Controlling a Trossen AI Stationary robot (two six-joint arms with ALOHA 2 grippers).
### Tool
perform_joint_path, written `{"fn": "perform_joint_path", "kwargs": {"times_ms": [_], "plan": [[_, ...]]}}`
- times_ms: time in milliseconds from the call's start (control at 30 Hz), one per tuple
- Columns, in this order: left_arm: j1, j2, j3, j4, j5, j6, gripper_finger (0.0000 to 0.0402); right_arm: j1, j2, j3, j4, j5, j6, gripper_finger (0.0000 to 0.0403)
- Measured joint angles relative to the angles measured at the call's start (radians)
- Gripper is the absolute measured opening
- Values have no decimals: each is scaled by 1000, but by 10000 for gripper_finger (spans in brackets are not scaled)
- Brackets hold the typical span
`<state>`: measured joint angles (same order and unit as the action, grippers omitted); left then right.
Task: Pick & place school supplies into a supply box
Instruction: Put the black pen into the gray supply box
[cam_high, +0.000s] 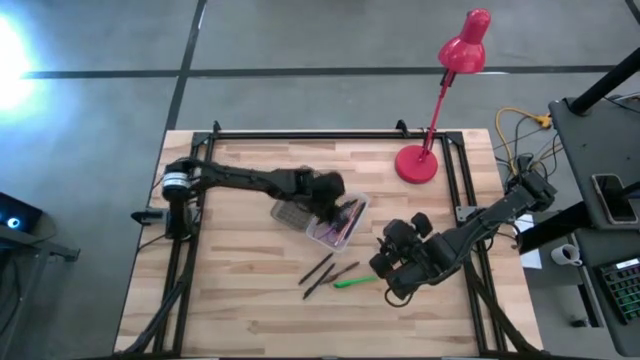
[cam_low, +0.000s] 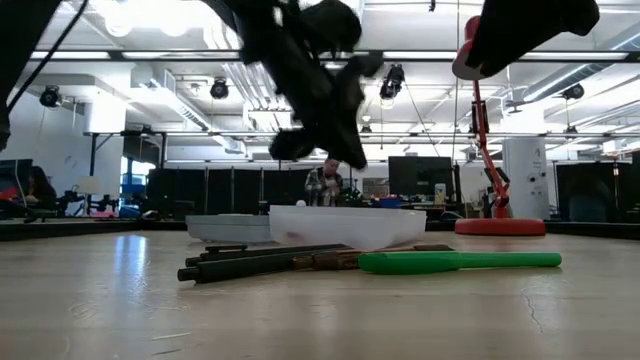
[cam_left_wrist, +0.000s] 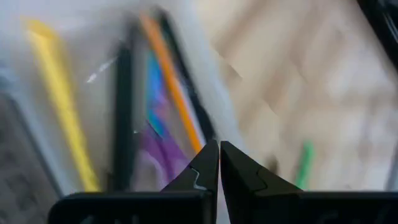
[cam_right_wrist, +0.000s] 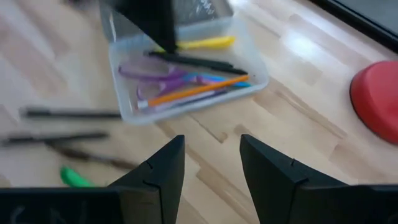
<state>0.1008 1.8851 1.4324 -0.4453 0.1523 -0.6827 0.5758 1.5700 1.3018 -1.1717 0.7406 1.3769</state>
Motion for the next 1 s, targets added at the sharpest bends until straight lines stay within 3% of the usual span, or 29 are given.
{"fn": "perform_joint_path", "kwargs": {"times_ms": [167, 333, 667, 1000], "plan": [[-124, -79, -20, -83, 13, 78, 0, 0, 0, -8, 2, -41, -128, 146], [-240, -92, -67, -211, -137, -2, 28, -3, 0, -18, 1, -39, -124, 146], [-311, -92, -211, -56, -155, -275, 137, -8, 0, -59, 12, -35, -108, 146], [-367, -22, -159, -60, -218, -288, 148, -7, 0, -88, 20, -36, 4, 146]]}}
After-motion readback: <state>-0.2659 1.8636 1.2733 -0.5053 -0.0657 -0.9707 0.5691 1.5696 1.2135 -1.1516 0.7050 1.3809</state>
